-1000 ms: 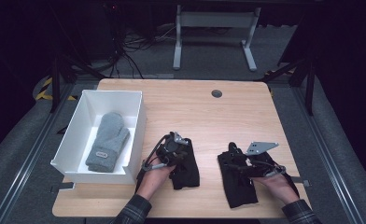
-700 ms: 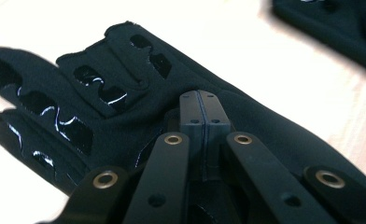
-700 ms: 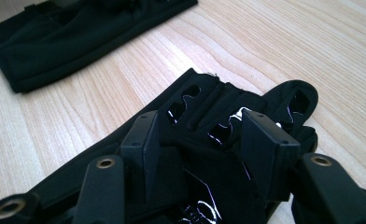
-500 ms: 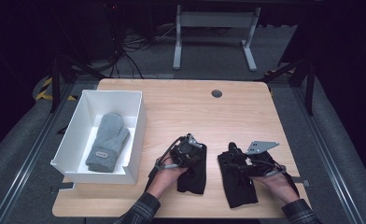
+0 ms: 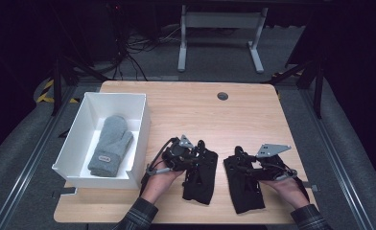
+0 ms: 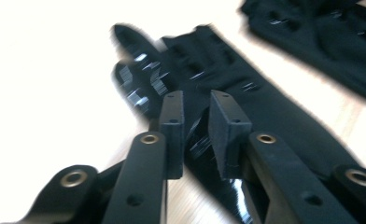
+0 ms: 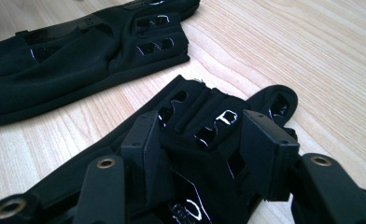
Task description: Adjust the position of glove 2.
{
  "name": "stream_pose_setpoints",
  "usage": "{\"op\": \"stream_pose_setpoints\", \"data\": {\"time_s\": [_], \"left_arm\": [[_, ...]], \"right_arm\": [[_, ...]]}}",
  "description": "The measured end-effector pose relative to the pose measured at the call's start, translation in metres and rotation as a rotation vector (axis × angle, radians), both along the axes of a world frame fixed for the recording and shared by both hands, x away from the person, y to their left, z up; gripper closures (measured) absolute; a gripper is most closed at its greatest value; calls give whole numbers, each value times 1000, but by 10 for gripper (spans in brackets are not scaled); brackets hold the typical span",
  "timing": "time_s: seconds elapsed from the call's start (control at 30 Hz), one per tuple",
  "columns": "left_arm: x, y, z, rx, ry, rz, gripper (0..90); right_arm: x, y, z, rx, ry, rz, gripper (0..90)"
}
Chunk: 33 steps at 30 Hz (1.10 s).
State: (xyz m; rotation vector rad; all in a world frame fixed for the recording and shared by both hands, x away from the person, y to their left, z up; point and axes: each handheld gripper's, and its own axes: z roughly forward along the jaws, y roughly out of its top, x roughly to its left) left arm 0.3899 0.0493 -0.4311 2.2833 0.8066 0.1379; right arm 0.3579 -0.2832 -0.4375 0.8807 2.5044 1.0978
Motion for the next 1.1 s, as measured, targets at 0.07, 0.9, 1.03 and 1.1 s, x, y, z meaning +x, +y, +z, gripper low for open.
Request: {"op": "stream_pose_setpoints", "data": {"time_s": [0.07,0.9,1.03,1.1], "left_arm": [[2,3,-5,-2,18,14,707],[7,-2,-19,-27,128,44,890],[7,1,-13,-58,135,45,891],[6,3,-11,-69,137,47,891]], "right_arm": [[-1,-1,0,-2,-1,-2,490],[-11,-31,4,5,2,-54,577],[-16,-39,2,-3,20,-44,821],[-20,-43,2,-9,16,-36,900]]}}
